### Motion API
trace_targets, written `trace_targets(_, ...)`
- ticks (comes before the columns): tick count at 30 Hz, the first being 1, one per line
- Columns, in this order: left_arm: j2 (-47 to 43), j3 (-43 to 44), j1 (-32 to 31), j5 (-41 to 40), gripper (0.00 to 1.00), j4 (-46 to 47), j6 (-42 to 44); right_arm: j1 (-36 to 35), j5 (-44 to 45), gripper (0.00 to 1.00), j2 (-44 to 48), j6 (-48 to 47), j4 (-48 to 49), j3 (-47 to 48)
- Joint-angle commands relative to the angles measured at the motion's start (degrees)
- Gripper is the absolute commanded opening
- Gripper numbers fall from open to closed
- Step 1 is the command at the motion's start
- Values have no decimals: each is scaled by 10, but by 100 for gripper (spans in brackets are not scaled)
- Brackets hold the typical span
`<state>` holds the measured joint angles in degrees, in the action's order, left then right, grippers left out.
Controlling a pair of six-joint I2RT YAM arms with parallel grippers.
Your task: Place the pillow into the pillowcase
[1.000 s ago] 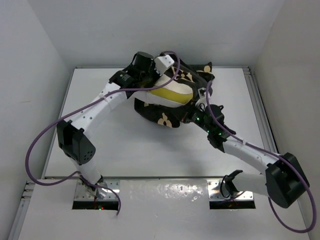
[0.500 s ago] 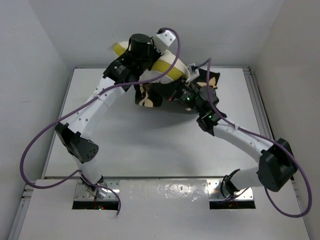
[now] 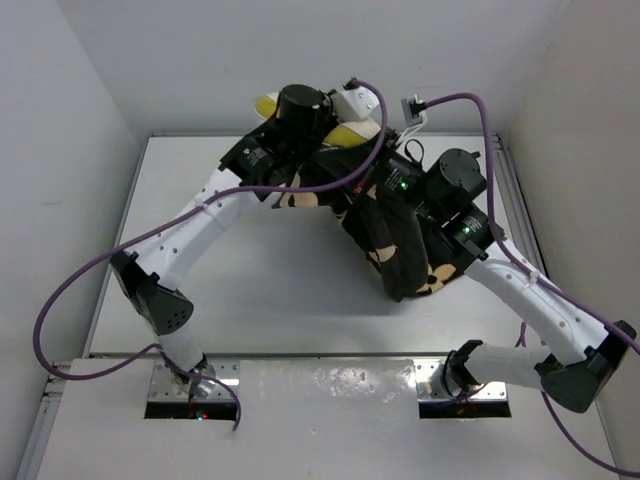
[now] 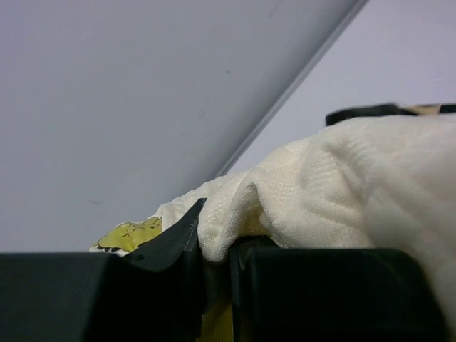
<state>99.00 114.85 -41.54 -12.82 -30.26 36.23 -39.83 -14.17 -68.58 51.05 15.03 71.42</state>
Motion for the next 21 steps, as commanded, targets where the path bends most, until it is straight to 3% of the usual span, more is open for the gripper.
trace_targets(1,38,-108,-35,36,0,-14,17,6,2,0,36,16,97,66)
trace_targets(5,37,-139,-30,74,0,-16,0,14,59,0,77,-51,-15,87)
trace_targets(9,32,-108,-23,166,0,-42,-25,19,268,0,150,-118,-188,37)
trace_targets(12,34,-93,-21,219,0,-66,-25,19,352,0,175,-121,-246,-13)
trace_targets(17,42,-122,-34,215,0,-66,-24,20,436,0,219,-51,-282,-60)
trace_targets(21,44,-131,-43,230,0,-66,-29,20,464,3,238,-31,-239,-99)
